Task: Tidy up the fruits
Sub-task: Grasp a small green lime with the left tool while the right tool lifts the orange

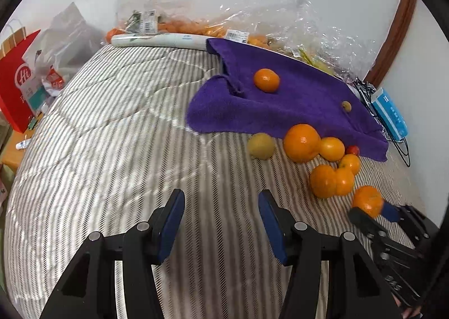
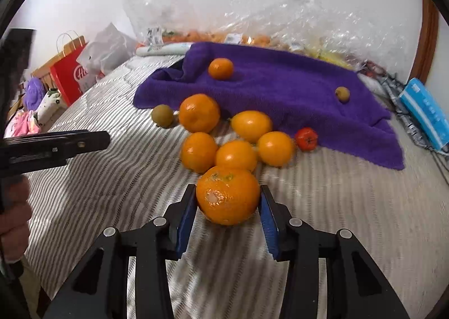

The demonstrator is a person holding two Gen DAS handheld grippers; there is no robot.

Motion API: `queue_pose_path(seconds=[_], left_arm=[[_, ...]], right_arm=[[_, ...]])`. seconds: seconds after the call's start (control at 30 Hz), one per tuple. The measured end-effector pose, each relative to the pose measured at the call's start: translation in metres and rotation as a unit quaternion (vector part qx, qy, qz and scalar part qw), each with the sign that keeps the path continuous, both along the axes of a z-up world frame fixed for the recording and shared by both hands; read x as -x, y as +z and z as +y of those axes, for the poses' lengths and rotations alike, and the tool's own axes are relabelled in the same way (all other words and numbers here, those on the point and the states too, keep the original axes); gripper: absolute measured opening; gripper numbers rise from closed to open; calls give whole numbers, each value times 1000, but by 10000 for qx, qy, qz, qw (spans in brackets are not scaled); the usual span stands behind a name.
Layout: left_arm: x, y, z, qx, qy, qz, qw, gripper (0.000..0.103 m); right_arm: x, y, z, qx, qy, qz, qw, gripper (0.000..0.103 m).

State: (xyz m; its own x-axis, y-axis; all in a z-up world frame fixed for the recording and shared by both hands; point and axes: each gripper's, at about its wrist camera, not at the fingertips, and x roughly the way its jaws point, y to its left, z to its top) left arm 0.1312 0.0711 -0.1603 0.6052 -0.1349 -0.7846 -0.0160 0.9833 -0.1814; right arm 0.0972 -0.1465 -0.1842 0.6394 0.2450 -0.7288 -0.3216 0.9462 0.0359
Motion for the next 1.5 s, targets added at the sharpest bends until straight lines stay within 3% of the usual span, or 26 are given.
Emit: queue_pose_path(seconds=[0.2,0.37,0.5,0.63,0.7,0.87,0.97,1.1,1.3,1.5], left_arm=[[-22,-6,-25,-270,-242,-14,9993,52],[-40,-11,-40,-200,-387,-6,9991,52],[-50,-14,-51,-411,-390,-153,9983,45],[-57,-14,-58,-665,-410,-200,9967,36],[-57,-14,-57,-577,-456,-218,9971,27],[-53,-12,-45,-77,-444,-308,9985,27],[-44,-5,-36,182,-288,-634,9974,27],[-33,6,-35,173,-229,-1047,9941,27],[-29,14,-36,142,-266,-1191,9924,27],[-32,48,-43,275,-531,-1375,9887,27]], right_arm=[[-2,-3,-42,10,-478,-81,9988,43],[-8,-8,-66,-53,-698,-24,9975,43],[-14,-11,-78,-383,-726,136,9965,43],[-21,-18,-78,-406,-718,358,9959,43],[-21,-18,-79,-410,-724,352,9959,43],[-21,-18,-77,-450,-655,352,9962,43],[-17,-14,-77,-461,-641,232,9966,43],[-13,-11,-81,-598,-654,110,9960,43],[-10,-3,-79,-593,-793,-47,9951,43],[-27,39,-75,-588,-640,-396,9954,43]])
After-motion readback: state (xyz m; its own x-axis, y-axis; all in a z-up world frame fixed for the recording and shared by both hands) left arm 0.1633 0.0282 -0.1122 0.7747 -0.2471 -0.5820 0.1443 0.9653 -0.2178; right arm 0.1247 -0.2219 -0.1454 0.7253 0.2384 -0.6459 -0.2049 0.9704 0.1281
